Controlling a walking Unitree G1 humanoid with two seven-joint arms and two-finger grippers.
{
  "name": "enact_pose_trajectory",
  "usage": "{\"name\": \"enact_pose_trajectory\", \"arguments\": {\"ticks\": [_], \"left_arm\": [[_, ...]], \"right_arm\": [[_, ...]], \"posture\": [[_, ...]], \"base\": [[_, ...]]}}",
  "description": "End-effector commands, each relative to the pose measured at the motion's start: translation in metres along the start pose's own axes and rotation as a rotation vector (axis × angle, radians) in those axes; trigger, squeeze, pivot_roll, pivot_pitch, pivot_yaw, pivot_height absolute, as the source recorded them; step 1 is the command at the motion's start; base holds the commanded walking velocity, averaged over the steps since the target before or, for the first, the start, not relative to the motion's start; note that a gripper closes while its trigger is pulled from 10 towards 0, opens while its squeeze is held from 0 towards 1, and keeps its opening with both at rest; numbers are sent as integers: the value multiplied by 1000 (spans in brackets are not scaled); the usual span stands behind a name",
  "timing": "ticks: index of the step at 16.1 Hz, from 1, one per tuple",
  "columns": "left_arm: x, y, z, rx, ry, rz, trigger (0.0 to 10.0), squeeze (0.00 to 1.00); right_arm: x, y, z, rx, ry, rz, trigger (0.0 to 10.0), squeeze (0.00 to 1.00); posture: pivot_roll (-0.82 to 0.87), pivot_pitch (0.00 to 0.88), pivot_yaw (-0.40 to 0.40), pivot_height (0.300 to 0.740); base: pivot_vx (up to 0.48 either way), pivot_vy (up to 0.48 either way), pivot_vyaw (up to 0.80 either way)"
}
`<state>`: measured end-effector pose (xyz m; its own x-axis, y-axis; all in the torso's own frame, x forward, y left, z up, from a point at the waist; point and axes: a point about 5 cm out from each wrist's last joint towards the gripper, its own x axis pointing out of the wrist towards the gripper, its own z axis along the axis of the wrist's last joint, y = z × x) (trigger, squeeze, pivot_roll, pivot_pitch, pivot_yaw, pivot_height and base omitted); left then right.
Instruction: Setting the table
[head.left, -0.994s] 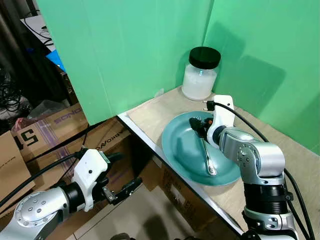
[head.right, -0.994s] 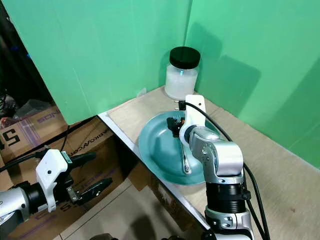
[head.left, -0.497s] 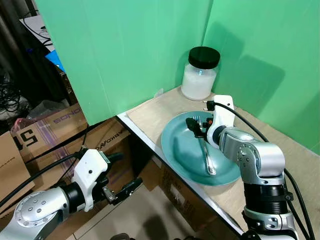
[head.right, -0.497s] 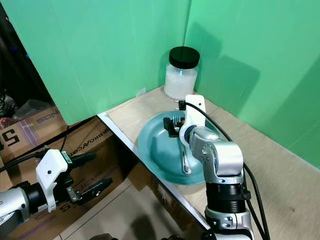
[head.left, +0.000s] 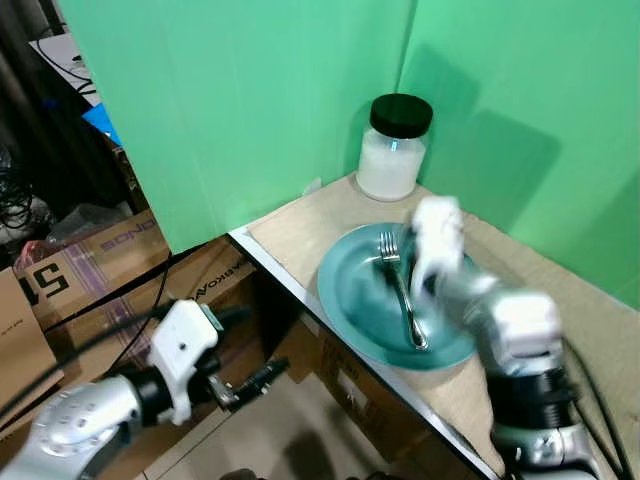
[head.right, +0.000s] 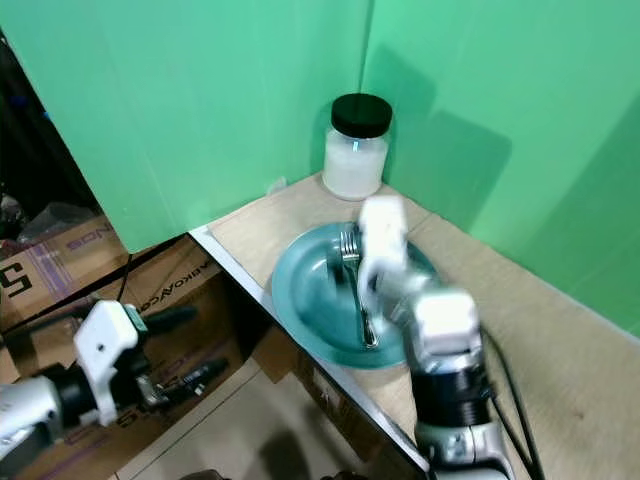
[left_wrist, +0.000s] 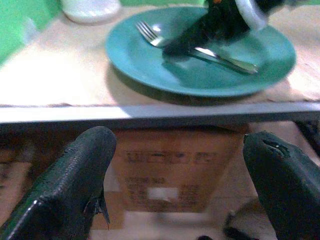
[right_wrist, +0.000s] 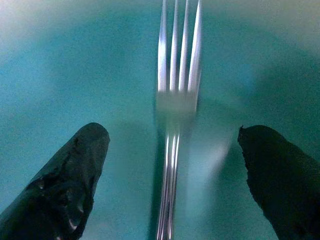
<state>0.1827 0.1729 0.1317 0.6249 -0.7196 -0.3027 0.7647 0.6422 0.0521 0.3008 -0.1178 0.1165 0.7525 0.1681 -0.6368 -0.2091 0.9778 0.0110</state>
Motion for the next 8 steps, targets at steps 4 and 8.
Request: {"name": "enact_pose_trajectory", "arguments": {"ticks": [4, 8], "left_arm": [[1, 2, -5, 11, 9, -16, 10000, 220], [5, 4, -10, 18, 3, -17, 10000, 220]], "right_arm": [[5, 4, -20, -23, 125, 22, 9804, 0], [6, 3, -18, -25, 115, 29, 0, 0]], "posture": [[41, 77, -11, 740], [42, 76, -12, 740]], "base": [[0, 0, 0], [0, 0, 0]]}}
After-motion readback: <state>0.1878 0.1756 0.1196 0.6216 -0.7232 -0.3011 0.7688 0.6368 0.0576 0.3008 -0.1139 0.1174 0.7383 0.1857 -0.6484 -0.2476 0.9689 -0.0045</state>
